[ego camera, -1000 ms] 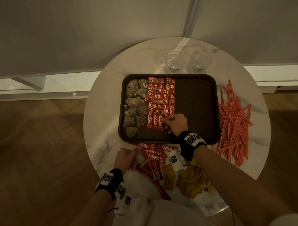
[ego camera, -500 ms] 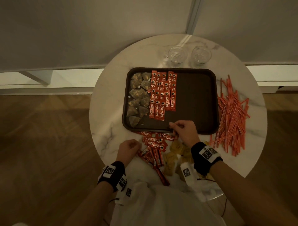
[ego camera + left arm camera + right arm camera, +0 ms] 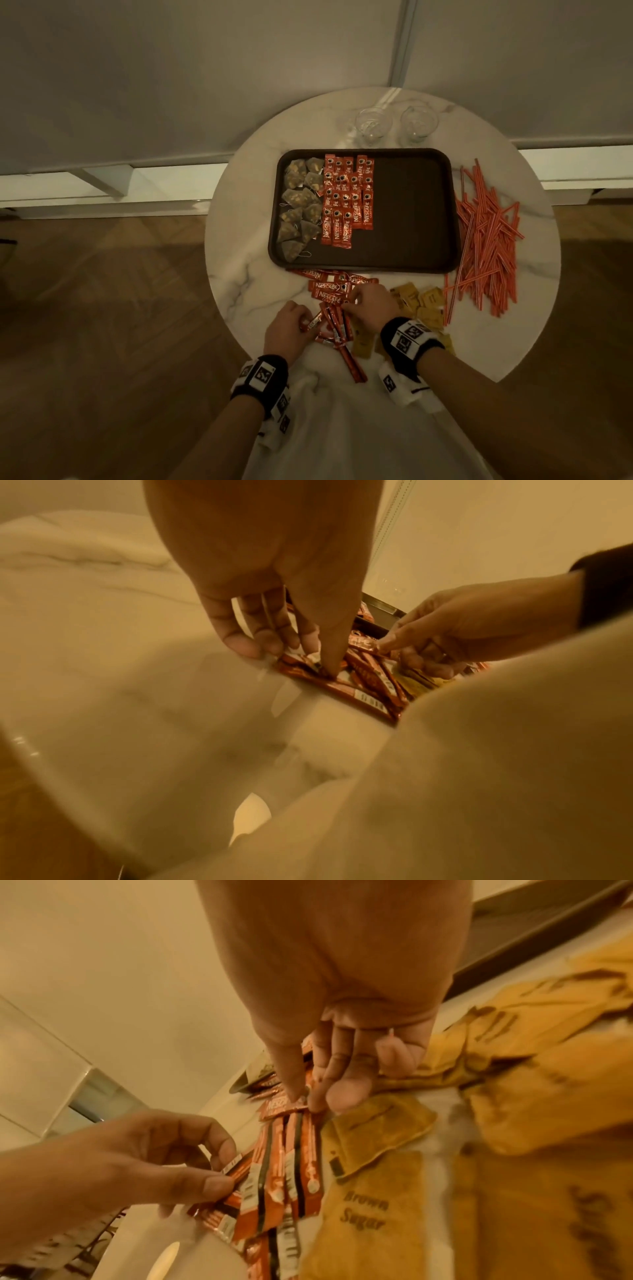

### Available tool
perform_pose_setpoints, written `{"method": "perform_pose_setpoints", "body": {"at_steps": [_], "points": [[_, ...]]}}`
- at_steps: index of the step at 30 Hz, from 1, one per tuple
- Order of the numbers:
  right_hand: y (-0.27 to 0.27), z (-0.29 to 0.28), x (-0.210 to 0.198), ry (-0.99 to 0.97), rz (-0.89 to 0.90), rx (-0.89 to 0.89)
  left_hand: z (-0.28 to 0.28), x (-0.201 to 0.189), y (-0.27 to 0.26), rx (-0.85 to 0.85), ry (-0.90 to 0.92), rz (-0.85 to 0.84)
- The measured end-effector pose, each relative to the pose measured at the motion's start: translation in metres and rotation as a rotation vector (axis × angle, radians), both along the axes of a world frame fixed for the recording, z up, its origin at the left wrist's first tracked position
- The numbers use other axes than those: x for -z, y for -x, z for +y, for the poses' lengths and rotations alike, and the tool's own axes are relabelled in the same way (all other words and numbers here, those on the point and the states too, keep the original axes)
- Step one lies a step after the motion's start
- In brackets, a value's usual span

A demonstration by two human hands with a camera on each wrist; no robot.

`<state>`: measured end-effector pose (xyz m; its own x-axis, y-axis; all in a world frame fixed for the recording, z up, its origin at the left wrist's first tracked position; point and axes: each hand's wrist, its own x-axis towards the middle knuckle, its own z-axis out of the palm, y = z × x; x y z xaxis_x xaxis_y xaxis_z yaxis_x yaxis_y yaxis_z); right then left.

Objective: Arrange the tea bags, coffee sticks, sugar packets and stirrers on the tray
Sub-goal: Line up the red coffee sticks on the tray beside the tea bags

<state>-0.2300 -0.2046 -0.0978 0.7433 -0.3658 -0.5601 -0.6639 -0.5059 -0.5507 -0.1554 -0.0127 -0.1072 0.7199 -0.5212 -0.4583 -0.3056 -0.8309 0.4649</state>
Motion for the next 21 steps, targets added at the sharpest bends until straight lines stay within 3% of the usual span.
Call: {"method": "perform_pose_setpoints", "body": {"at_steps": [3,7,11,14,18,21], "points": [[-0.003,0.007,-0.004,-0.005,0.008,0.0,0.007,-0.005,0.004,-0.023,-0.002,0.009],[-0.001,0.009,-0.019,-0.003,-0.023,-0.129,0.013,-0.016,0.004,-0.111,0.189,-0.115],[0.005,0.008,-0.034,-0.055,-0.063,-0.293,0.001,-0.032,0.002,0.095,0.251,-0.095],[0.006,0.003,-0.044,-0.158,-0.123,-0.212,-0.009,-0.045,0.004,0.105,0.27,0.038],[0.008,-0.008,-0.056,-0.283,-0.194,-0.067,-0.018,-0.055,0.01,-0.136,0.425,0.391],[0.01,-0.018,-0.062,-0.432,-0.196,0.012,-0.023,-0.059,0.012,-0.224,0.458,0.468]]}}
